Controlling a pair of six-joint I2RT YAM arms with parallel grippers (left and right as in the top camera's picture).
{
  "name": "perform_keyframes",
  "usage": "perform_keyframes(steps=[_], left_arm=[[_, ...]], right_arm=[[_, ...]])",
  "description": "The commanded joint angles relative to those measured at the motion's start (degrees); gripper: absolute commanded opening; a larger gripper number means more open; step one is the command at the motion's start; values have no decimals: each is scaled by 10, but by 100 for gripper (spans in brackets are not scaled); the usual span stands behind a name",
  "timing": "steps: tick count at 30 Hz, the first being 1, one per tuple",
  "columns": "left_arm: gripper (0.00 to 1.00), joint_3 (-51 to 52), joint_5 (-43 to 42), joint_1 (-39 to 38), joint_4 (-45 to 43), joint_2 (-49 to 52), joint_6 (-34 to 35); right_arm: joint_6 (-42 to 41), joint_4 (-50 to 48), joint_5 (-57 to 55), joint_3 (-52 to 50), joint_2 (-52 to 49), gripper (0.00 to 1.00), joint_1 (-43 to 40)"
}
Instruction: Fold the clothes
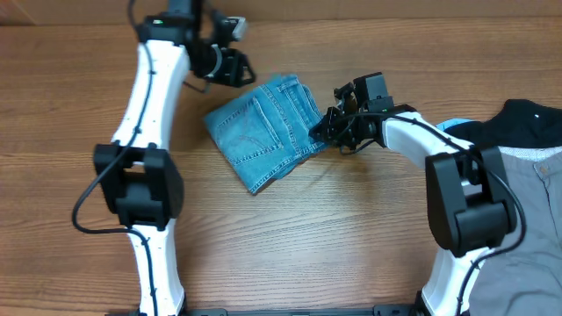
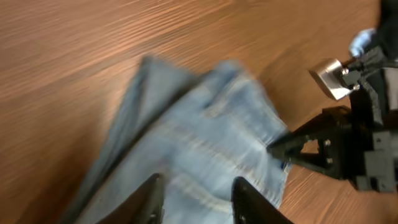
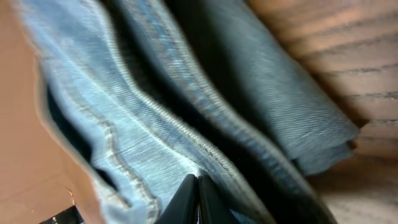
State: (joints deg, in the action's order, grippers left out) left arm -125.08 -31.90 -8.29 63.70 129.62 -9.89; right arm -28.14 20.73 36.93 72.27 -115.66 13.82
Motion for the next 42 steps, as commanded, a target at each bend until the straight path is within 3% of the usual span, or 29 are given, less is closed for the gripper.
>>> perform_keyframes(steps=[1,5,11,17,24,29,34,42], left_arm=[[30,5,-20,-38,-22,26,-48],[19,5,-20,-58,-67,74,-49],[15,5,-3,-59,-144,155,5],[24,5,-7,-52,-227,200,89],[28,2,-7,-48,-228,188,98],[40,-41,-8,-17,-183,155,99],[48,-124,-8,32,-78,96,99],[63,-156,48,84,90,-10,50]], right_arm=[[9,-3,-8,-2,62,6,-7],[7,-2,-9,-2,65,6,-7],[-7,-2,-63,-2,33,7,-2],[-58,18,-73,-2,-36,6,-1],[-76,52,-99,-2,-53,4,-4],[-66,100,-96,-2,-46,6,-14],[49,127,-68,-2,7,10,-17],[57,145,-28,-2,155,14,-7]])
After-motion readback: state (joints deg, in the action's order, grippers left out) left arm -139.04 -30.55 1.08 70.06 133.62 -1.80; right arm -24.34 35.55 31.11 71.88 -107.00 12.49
